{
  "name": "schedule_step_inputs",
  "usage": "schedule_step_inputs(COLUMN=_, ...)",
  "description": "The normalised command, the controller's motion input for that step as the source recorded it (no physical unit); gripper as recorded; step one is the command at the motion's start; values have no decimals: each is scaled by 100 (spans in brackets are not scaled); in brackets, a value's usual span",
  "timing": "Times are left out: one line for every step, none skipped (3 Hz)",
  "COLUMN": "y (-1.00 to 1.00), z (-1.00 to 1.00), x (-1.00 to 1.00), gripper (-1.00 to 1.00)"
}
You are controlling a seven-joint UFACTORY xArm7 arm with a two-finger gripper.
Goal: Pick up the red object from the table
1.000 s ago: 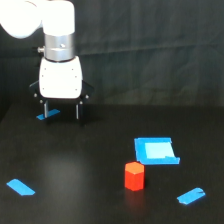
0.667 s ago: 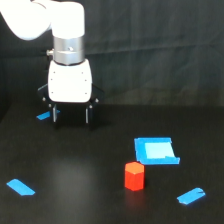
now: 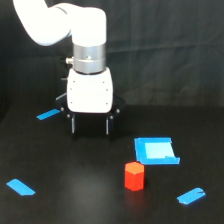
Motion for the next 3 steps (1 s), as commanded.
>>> schedule_step_inputs(y=-91, z=-3, x=86, gripper=89)
schedule_step_inputs(y=-74, z=-23, x=85, gripper=100)
schedule_step_inputs(y=-82, z=3, x=55, gripper=88)
